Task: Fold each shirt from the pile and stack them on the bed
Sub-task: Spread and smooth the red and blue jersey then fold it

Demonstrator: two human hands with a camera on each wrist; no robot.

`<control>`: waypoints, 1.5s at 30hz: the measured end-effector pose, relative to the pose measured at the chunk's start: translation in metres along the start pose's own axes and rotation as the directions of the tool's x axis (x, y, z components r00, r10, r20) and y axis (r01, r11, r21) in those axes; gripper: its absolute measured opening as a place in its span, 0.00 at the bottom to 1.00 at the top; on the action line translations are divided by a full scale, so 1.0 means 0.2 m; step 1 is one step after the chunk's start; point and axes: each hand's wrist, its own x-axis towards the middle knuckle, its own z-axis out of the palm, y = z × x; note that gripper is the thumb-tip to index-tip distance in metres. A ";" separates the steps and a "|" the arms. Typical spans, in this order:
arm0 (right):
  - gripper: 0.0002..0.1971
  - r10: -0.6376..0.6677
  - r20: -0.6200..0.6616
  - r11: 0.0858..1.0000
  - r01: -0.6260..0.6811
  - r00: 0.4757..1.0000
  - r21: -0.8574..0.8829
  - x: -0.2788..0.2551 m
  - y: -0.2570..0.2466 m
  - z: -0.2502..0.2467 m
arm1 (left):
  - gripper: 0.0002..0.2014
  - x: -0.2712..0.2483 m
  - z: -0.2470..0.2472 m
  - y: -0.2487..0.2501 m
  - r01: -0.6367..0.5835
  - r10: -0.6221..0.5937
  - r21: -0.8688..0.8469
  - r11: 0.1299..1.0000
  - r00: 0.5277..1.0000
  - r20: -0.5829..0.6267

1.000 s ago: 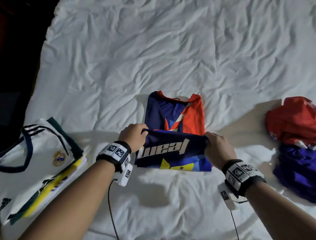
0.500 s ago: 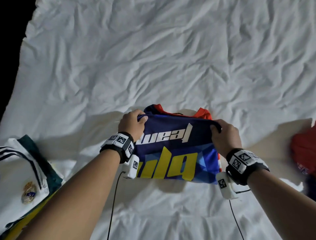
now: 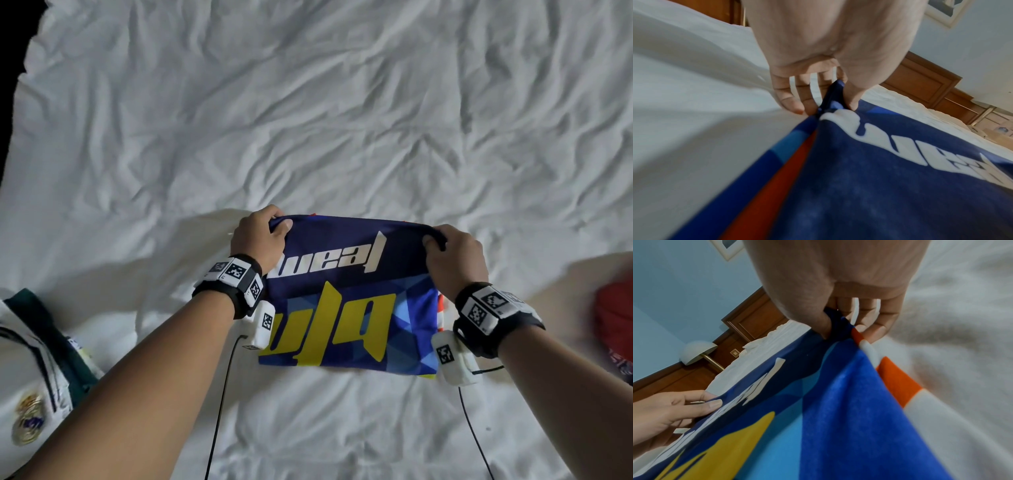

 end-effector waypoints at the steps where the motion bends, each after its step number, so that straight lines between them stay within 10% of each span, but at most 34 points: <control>1: 0.10 0.000 0.000 1.000 0.000 1.000 -0.004 0.01 0.00 0.00 | 0.05 0.00 0.00 0.00 0.000 0.000 -0.006 1.000 1.000 0.001; 7: 0.20 -0.051 -0.089 0.998 0.048 0.995 -0.036 -0.05 -0.01 0.02 | 0.22 -0.11 -0.02 0.05 -0.084 0.094 0.181 0.980 0.994 -0.049; 10: 0.30 -0.322 -0.178 0.929 0.273 0.930 -0.249 -0.28 -0.09 0.10 | 0.32 -0.39 0.06 0.14 -0.232 0.244 0.389 0.892 0.970 0.019; 12: 0.32 -0.491 -0.006 0.821 0.461 0.871 -0.336 -0.45 -0.14 0.25 | 0.32 -0.55 0.18 0.13 -0.395 0.362 0.401 0.826 0.919 0.160; 16: 0.33 -0.410 0.229 0.776 0.470 0.883 -0.420 -0.56 -0.01 0.43 | 0.32 -0.60 0.30 -0.05 -0.446 0.346 0.499 0.743 0.894 0.284; 24: 0.36 -0.231 0.023 0.846 0.212 0.973 -0.489 -0.49 0.24 0.29 | 0.33 -0.65 0.17 -0.29 -0.128 0.157 0.540 0.832 0.988 -0.008; 29: 0.32 -0.446 0.168 0.771 0.473 0.879 -0.426 -0.76 0.14 0.42 | 0.33 -0.87 0.34 -0.10 -0.457 0.428 0.428 0.780 0.888 0.169; 40: 0.39 -0.076 -0.135 0.995 0.067 0.988 -0.071 -0.70 0.36 0.29 | 0.25 -0.79 0.24 0.02 -0.224 0.255 0.460 0.859 0.967 -0.005; 45: 0.20 0.150 0.098 0.945 -0.171 0.984 0.280 -0.72 0.29 0.24 | 0.20 -0.70 0.34 0.55 -0.254 0.185 0.396 0.883 0.961 0.203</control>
